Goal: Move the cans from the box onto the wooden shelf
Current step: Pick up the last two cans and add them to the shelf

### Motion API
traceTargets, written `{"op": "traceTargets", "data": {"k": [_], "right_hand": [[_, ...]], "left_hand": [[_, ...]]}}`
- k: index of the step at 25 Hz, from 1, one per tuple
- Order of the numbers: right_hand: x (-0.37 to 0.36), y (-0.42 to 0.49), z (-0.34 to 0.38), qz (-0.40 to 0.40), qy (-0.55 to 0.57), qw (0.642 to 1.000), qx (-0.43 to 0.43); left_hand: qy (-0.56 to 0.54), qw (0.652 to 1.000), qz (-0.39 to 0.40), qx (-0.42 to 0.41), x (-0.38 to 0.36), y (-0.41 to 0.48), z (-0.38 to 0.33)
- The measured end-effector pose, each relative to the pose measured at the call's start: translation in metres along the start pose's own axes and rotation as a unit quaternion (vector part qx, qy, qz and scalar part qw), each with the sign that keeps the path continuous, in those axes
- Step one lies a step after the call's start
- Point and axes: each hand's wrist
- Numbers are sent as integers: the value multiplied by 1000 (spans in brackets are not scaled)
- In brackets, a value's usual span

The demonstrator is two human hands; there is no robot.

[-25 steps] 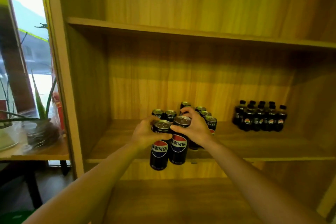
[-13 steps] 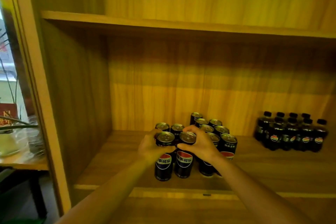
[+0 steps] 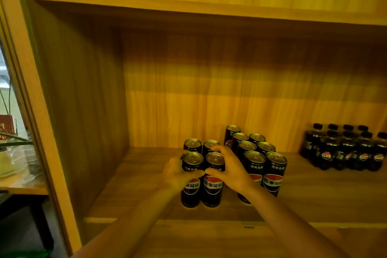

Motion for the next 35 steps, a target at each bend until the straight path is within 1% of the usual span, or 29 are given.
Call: {"op": "traceTargets", "data": {"k": [2,4,5,6,7,8,9,10,11,14,15,18,20,22,26,32,35], "right_hand": [[-4,-6,-1,-32,21,999,-6],[-13,-21,-8,-83,79,992,-55],[-20,-31,-16,-114,93,985,-89],[-29,-42,-23,-136,79,980,-122],[-38,-51,-29,-139,35,978,-152],[-47,-59,-34,-121,-16,978,-171],[-56,-63,-38,-98,-62,977,-180],[-63,-65,-43,-84,-100,974,-185],[-68,-64,-47,-82,-127,970,-190],[-73,-58,-52,-92,-177,962,-187],[-74,-58,-53,-89,-186,961,-183],[-73,-55,-56,-76,-189,964,-170],[-70,-52,-58,-51,-186,965,-176],[-69,-50,-58,-25,-171,967,-186],[-67,-46,-63,3,-146,968,-206],[-67,-43,-66,-7,-109,971,-213],[-68,-45,-63,-23,-83,969,-231]], "left_hand": [[-21,1000,8,-2,0,-3,0],[-59,998,14,30,2,-13,6],[-58,997,24,40,2,-18,14],[-21,998,38,46,2,-25,24],[84,994,59,37,0,-30,37],[199,976,77,29,-2,-33,52],[286,954,84,28,-5,-33,64],[337,937,86,27,-10,-32,72],[356,931,82,20,-15,-32,77],[379,923,67,-19,-25,-29,84],[382,922,62,-20,-27,-29,85],[385,921,47,-22,-30,-26,90],[389,920,30,-28,-32,-26,90],[395,918,16,-30,-34,-24,91],[395,918,13,-37,-36,-20,90],[411,911,4,-46,-34,-22,89],[407,913,27,-31,-33,-22,86]]}}
Point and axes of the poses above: each hand's wrist, its own y-axis towards the middle knuckle, its own x-axis out of the back of the hand, z = x × y, and after that the axes turned 10 degrees about -z, right-handed
